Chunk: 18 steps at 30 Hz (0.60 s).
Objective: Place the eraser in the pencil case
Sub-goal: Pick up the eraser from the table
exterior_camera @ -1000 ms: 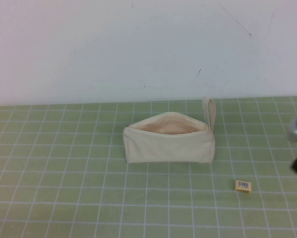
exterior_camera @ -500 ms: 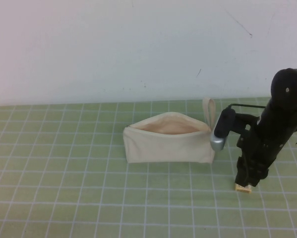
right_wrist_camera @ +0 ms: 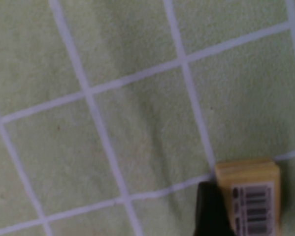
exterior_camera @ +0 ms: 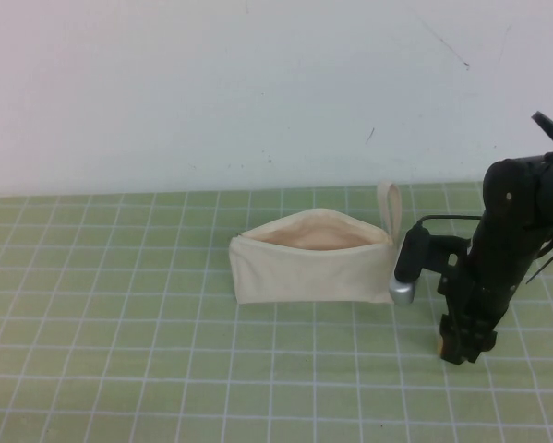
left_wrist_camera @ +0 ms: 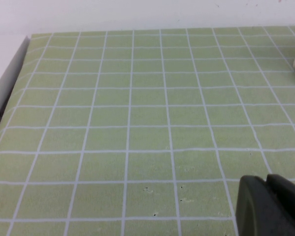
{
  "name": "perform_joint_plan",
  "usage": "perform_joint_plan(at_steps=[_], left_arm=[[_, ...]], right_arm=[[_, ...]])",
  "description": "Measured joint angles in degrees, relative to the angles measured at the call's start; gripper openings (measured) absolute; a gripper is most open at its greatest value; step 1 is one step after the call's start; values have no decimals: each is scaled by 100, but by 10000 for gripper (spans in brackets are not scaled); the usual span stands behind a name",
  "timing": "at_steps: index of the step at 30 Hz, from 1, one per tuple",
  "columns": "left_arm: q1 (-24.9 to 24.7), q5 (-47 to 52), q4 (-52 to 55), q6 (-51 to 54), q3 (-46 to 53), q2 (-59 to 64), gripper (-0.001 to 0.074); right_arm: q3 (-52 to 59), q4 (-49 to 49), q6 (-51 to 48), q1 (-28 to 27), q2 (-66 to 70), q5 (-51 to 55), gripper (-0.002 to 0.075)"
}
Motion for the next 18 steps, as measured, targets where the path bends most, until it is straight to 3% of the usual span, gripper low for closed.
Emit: perform_joint_plan(at_steps=[4, 9, 13, 18], left_arm=[[0, 0, 0, 0, 0, 0, -1], [0, 0, 0, 0, 0, 0, -1], [0, 0, 0, 0, 0, 0, -1], [0, 0, 0, 0, 0, 0, -1]], right_arm=[[-21, -13, -3, 0, 61, -124, 350], [-33, -35, 7, 0, 71, -136, 209], [-172, -35, 35, 0, 108, 213, 211], [-1021, 131, 172, 0, 156, 1540, 211]])
